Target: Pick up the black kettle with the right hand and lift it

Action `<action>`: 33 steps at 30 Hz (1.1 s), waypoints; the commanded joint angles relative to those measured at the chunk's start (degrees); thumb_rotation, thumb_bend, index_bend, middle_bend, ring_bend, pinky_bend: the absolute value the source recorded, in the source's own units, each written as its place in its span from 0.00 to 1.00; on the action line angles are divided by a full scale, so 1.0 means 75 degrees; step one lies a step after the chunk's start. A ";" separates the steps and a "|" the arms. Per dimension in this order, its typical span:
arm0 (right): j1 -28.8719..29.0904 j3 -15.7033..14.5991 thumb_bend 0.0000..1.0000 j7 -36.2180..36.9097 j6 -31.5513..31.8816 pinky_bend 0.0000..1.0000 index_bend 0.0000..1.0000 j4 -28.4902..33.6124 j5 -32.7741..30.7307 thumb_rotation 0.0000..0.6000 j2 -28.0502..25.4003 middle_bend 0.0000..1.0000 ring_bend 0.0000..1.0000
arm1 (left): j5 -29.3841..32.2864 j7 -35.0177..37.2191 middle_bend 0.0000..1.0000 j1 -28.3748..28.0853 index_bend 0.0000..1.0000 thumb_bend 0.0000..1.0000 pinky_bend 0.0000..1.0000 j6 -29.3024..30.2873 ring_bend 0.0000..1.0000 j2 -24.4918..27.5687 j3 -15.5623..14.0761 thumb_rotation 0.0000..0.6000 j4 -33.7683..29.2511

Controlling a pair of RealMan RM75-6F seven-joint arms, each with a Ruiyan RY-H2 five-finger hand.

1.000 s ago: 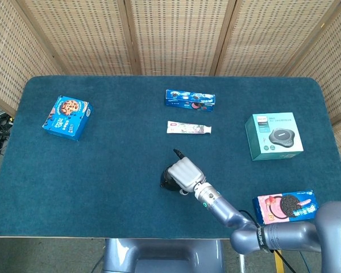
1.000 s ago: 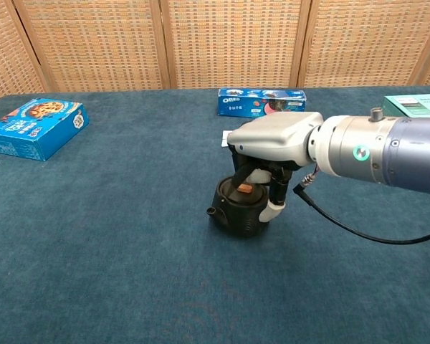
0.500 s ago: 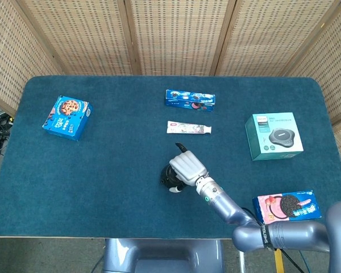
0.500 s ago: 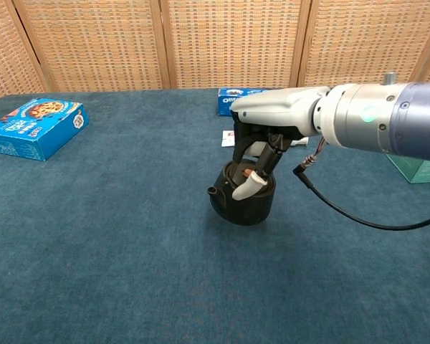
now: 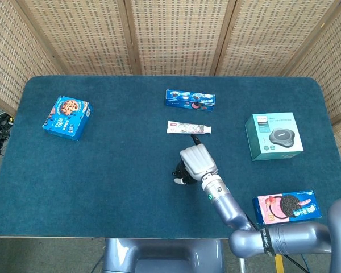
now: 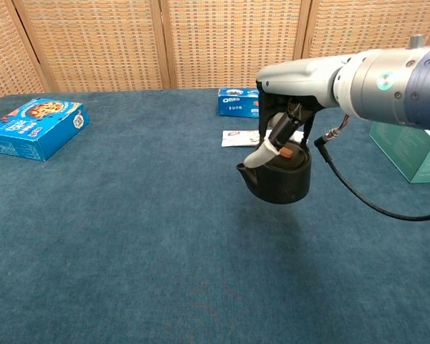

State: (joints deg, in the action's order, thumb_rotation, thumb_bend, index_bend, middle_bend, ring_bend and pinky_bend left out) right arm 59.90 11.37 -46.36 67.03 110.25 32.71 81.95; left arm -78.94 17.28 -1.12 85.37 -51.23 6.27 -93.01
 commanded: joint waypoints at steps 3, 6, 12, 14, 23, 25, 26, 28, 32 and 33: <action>-0.0097 -0.0016 0.00 0.0257 0.0306 0.00 1.00 -0.0085 0.0644 0.63 0.0252 1.00 1.00 | -0.0012 -0.0007 0.00 0.0003 0.00 0.00 0.00 0.0016 0.00 0.0001 0.0000 1.00 -0.0009; -0.0142 -0.0032 0.00 0.0286 0.0351 0.00 1.00 -0.0126 0.0660 0.61 0.0319 1.00 1.00 | -0.0013 -0.0002 0.00 0.0005 0.00 0.00 0.00 0.0020 0.00 0.0000 0.0000 1.00 -0.0013; -0.0136 0.0060 0.10 0.0197 0.0433 0.00 1.00 -0.0113 0.0437 0.66 0.0393 1.00 1.00 | -0.0010 0.0018 0.00 -0.0003 0.00 0.00 0.00 0.0004 0.00 0.0001 0.0003 1.00 -0.0002; -0.0137 0.0068 0.22 0.0172 0.0435 0.00 1.00 -0.0107 0.0404 0.72 0.0400 1.00 1.00 | -0.0013 0.0022 0.00 -0.0006 0.00 0.00 0.00 0.0000 0.00 0.0001 0.0003 1.00 0.0002; -0.0103 0.0057 0.62 -0.0053 0.0483 0.00 1.00 -0.0113 0.0332 0.85 0.0414 1.00 1.00 | -0.0006 0.0055 0.00 0.0001 0.00 0.00 0.00 0.0009 0.00 0.0008 0.0008 1.00 0.0008; -0.0095 0.0060 0.67 -0.0102 0.0479 0.00 1.00 -0.0082 0.0264 0.87 0.0402 1.00 1.00 | -0.0007 0.0051 0.00 0.0001 0.00 0.00 0.00 0.0011 0.00 0.0009 0.0008 1.00 0.0007; -0.0090 0.0071 0.68 -0.0110 0.0462 0.00 1.00 -0.0063 0.0227 0.87 0.0393 1.00 1.00 | -0.0008 0.0049 0.00 0.0000 0.00 0.00 0.00 0.0012 0.00 0.0009 0.0009 1.00 0.0006; -0.0090 0.0091 0.71 -0.0093 0.0438 0.00 1.00 -0.0044 0.0208 0.89 0.0377 1.00 1.00 | -0.0012 0.0044 0.00 0.0001 0.00 0.00 0.00 0.0014 0.00 0.0008 0.0008 1.00 0.0005; -0.0111 0.0065 0.74 -0.0111 0.0471 0.01 1.00 -0.0071 0.0183 0.96 0.0407 1.00 1.00 | -0.0010 0.0030 0.00 -0.0001 0.00 0.00 0.00 0.0017 0.00 0.0003 0.0009 1.00 0.0003; -0.0117 0.0056 0.75 -0.0116 0.0483 0.02 1.00 -0.0083 0.0178 0.98 0.0420 1.00 1.00 | -0.0008 0.0026 0.00 -0.0001 0.00 0.00 0.00 0.0015 0.00 0.0003 0.0009 1.00 0.0001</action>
State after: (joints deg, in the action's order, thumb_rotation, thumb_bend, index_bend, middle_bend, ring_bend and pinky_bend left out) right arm 59.05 11.83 -47.19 70.62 109.66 34.08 85.07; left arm -79.00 17.47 -1.13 85.49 -51.21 6.34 -93.01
